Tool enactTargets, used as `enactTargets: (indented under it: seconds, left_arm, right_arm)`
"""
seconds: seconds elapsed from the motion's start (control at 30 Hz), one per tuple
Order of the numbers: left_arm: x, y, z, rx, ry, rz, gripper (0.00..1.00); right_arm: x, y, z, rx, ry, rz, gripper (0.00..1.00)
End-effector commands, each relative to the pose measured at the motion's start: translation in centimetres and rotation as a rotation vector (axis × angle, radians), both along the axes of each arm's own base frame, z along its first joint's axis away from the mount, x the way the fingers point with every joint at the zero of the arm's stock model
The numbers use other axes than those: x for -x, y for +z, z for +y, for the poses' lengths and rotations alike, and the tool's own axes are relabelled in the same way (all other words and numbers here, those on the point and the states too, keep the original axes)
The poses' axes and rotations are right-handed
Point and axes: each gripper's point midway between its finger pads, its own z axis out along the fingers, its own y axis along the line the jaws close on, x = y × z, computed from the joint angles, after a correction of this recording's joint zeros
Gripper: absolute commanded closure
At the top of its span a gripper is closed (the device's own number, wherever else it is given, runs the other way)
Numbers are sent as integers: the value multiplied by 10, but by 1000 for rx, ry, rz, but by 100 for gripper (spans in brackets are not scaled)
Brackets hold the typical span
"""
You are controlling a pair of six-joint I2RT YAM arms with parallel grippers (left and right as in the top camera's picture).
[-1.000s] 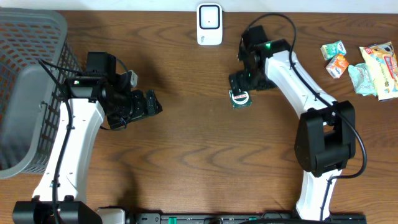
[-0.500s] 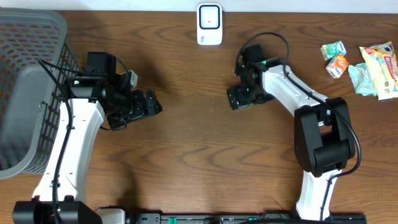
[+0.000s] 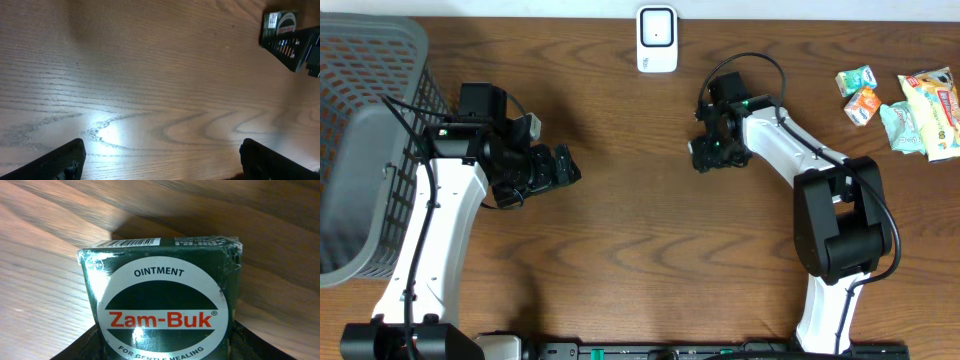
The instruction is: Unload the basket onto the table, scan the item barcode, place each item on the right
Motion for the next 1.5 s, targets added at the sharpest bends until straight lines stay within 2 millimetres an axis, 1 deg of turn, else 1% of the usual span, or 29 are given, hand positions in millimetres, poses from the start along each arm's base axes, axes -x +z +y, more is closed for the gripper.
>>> enactTargets:
  seconds: [0.0,0.1,0.2,0.37,0.43,0.47,0.53,0.6,0.67,0.73,0.77,0.83,0.9,1.0,1.07,1.1,1.17,1.23,1.27,1.33,1.4,1.47]
  left_arm:
    - [1,-2,-2,3,-15,6,2]
    - [1,-2,-2,3,-15,7,2]
    - [1,-2,-2,3,-15,6,2]
    - [1,-2,-2,3,-15,6,2]
    - [1,-2,-2,3,-15,6,3]
    - [1,-2,-2,3,-15,6,2]
    - [1,-2,-2,3,-15,6,2]
    - [1,-2,-2,3,-15,6,2]
    - [1,-2,-2,3,-15,6,2]
    - [1,-2,-2,3,-15,6,2]
    - [1,-2,-2,3,-15,6,2]
    - [1,-2,-2,3,-15,6,2]
    - [1,-2,-2,3,-15,6,2]
    - [1,-2,-2,3,-15,6,2]
    - [1,-2,-2,3,-15,6,2]
    - [1,-2,-2,3,-15,6,2]
    - [1,-2,-2,3,-15,6,2]
    - [1,-2,-2,3,-15,6,2]
    - [1,-2,-2,3,-15,6,2]
    - [1,-2,-2,3,-15,6,2]
    - [1,-2,-2,3,-15,6,3]
    - [1,-2,-2,3,-15,6,2]
  right_arm:
    - [8,6,22,-133,11,36,41]
    - [9,13,33,-205,24,46,41]
    - [10,23,47,-298,74,52,41]
    - [21,48,74,-528,210,63,39]
    - [23,56,80,-591,252,57,38]
    - [24,56,80,-594,266,51,37]
    - [21,51,76,-554,272,36,37]
    - [18,42,66,-474,257,25,37]
    - [16,32,52,-377,237,25,37]
    - [13,21,34,-256,214,20,37]
    - [12,17,26,-205,198,20,36]
    - [10,13,16,-143,157,26,30]
    - [12,12,14,-137,111,45,30]
    - [19,13,18,-170,53,94,31]
    - [27,15,22,-198,46,133,35]
    - [33,16,24,-213,47,158,38]
    - [44,18,27,-232,47,207,48]
    - [55,19,27,-241,43,257,61]
    - [60,20,28,-248,42,281,69]
    - [72,24,31,-274,38,336,80]
    - [81,27,34,-293,34,380,90]
    - [90,30,36,-303,34,417,96]
